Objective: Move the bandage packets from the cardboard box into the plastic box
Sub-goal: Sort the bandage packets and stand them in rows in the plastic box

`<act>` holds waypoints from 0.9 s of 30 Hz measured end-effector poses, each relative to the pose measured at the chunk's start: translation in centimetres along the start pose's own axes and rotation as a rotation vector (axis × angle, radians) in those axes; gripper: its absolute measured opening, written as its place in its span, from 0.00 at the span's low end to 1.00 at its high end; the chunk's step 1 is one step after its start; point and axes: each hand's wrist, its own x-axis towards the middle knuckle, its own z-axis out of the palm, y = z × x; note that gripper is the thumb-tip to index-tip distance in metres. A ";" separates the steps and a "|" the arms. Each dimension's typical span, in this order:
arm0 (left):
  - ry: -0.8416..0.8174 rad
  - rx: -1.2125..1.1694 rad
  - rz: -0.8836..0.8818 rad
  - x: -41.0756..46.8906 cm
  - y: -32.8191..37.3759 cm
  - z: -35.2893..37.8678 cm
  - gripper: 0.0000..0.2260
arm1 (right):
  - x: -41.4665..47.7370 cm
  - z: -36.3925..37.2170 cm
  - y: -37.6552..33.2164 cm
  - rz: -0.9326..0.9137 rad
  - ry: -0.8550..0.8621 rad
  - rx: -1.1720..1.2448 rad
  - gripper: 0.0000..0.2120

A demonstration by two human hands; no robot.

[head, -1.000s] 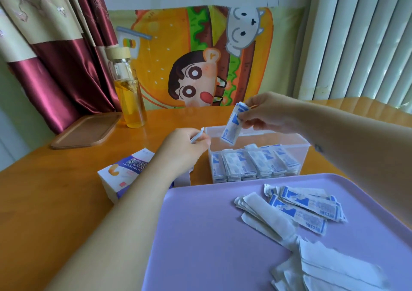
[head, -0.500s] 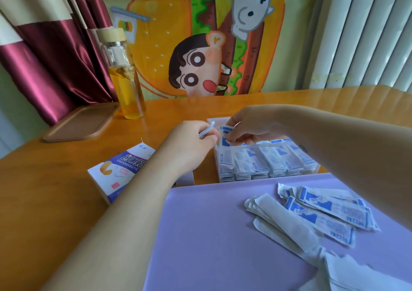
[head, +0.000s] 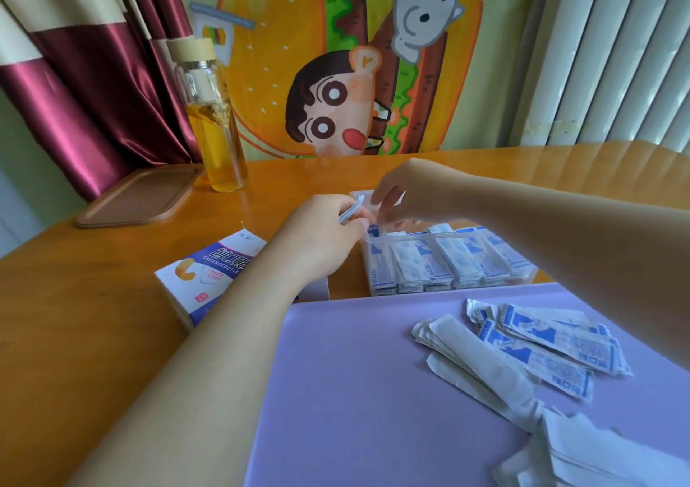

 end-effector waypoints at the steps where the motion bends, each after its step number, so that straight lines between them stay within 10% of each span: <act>1: 0.000 -0.002 -0.002 0.0 0.0 0.0 0.06 | -0.1 -0.2 0.0 -0.010 0.019 -0.014 0.11; 19: -0.013 0.019 -0.012 -0.3 0.2 -0.1 0.06 | -1.0 -0.2 -0.4 0.011 -0.296 -0.111 0.14; 27: 0.039 0.020 -0.019 -0.3 0.5 -0.3 0.10 | -2.0 -2.3 -0.3 -0.002 0.032 0.137 0.08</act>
